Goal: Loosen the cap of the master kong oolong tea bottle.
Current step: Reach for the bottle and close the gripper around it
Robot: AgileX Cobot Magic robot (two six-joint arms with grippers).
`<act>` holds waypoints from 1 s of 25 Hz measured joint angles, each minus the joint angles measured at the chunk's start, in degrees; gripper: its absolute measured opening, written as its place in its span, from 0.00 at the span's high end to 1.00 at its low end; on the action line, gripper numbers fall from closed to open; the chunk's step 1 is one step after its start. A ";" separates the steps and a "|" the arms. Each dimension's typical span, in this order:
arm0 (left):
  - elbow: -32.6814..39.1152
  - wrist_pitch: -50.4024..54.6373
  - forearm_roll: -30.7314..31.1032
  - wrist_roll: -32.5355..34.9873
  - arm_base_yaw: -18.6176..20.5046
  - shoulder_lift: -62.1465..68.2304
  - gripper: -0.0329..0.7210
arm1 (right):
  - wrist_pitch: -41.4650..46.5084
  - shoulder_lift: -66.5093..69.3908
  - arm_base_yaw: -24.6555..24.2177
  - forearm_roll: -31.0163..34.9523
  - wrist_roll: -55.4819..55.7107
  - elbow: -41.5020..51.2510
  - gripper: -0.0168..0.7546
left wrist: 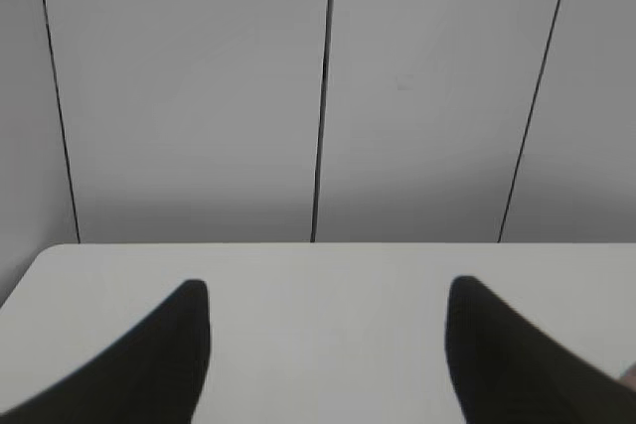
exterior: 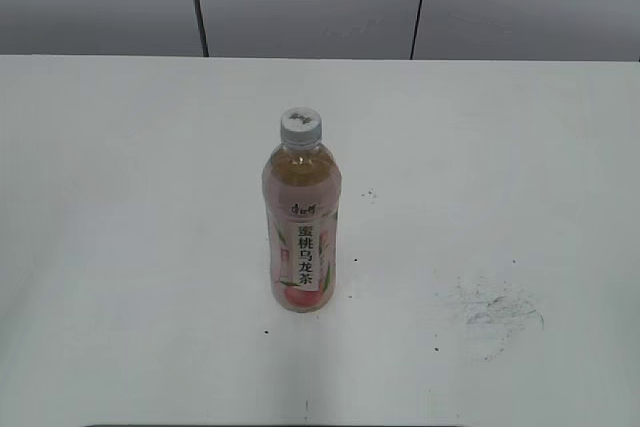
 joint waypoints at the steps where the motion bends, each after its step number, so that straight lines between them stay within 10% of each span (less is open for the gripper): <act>1: 0.06 -2.28 -0.42 0.00 0.00 2.21 0.37 | 0.00 0.00 0.00 0.00 0.00 0.00 0.26; 13: 0.15 -34.57 -2.83 0.00 -0.23 39.01 0.42 | 0.00 0.00 0.00 0.00 0.00 0.00 0.26; 25: 0.47 -66.03 0.34 -0.06 -8.74 70.01 0.45 | 0.00 0.00 0.00 0.00 0.00 0.00 0.26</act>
